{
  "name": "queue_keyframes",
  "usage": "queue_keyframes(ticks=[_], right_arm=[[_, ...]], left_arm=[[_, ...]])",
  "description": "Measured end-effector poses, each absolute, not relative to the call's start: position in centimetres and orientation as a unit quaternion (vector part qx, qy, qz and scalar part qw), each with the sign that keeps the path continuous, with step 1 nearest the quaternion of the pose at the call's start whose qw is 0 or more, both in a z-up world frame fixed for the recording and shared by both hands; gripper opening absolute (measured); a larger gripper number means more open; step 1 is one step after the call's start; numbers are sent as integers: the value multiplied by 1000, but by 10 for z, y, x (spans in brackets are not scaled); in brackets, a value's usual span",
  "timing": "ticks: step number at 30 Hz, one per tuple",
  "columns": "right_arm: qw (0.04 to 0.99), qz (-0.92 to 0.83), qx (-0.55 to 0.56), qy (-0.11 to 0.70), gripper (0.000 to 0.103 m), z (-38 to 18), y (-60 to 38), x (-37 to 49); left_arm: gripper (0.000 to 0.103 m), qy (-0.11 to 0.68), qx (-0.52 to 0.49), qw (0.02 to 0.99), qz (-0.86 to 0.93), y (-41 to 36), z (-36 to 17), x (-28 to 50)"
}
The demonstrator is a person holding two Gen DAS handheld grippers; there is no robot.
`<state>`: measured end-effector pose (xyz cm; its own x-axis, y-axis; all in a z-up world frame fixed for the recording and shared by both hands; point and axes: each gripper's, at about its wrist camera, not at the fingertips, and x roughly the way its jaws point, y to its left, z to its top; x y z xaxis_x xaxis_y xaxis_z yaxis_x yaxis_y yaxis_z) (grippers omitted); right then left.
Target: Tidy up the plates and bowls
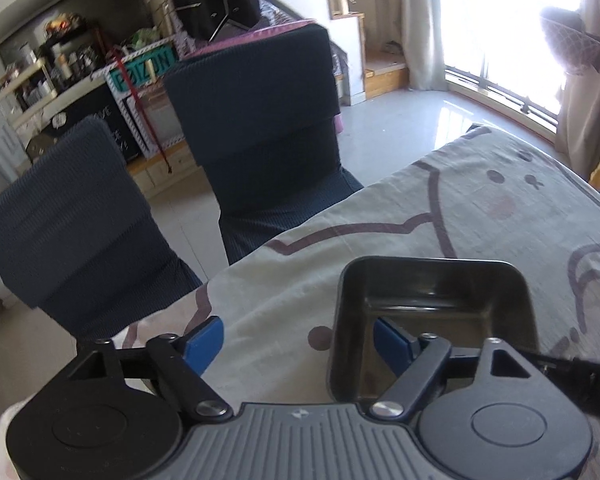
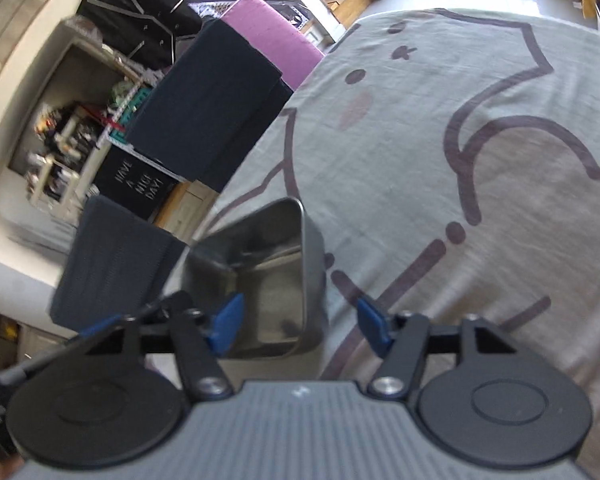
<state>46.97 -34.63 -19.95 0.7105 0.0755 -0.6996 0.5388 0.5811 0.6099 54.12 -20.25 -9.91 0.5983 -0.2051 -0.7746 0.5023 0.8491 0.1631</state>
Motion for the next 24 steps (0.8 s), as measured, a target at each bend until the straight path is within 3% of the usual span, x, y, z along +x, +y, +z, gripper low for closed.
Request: queue_keyframes(ticks=[3, 8, 11, 13, 16, 19, 24], right_arm=[[804, -168, 441, 361, 51, -208, -346, 470], [807, -175, 433, 360, 45, -212, -351, 464], [817, -166, 423, 354, 37, -210, -350, 462], [827, -155, 413, 348, 28, -208, -347, 461], [843, -139, 389, 345, 14, -204, -344, 465], [855, -138, 359, 348, 12, -201, -339, 469], [864, -135, 331, 355, 9, -199, -336, 472]], left_arm=[[74, 411, 168, 876, -187, -197, -106, 547], [69, 421, 150, 874, -191, -190, -109, 550], [55, 427, 135, 871, -201, -188, -109, 548], [32, 443, 113, 863, -215, -188, -108, 548], [15, 461, 89, 855, -220, -189, -109, 547], [6, 473, 93, 848, -220, -193, -115, 544], [4, 468, 62, 852, -226, -187, -112, 539]])
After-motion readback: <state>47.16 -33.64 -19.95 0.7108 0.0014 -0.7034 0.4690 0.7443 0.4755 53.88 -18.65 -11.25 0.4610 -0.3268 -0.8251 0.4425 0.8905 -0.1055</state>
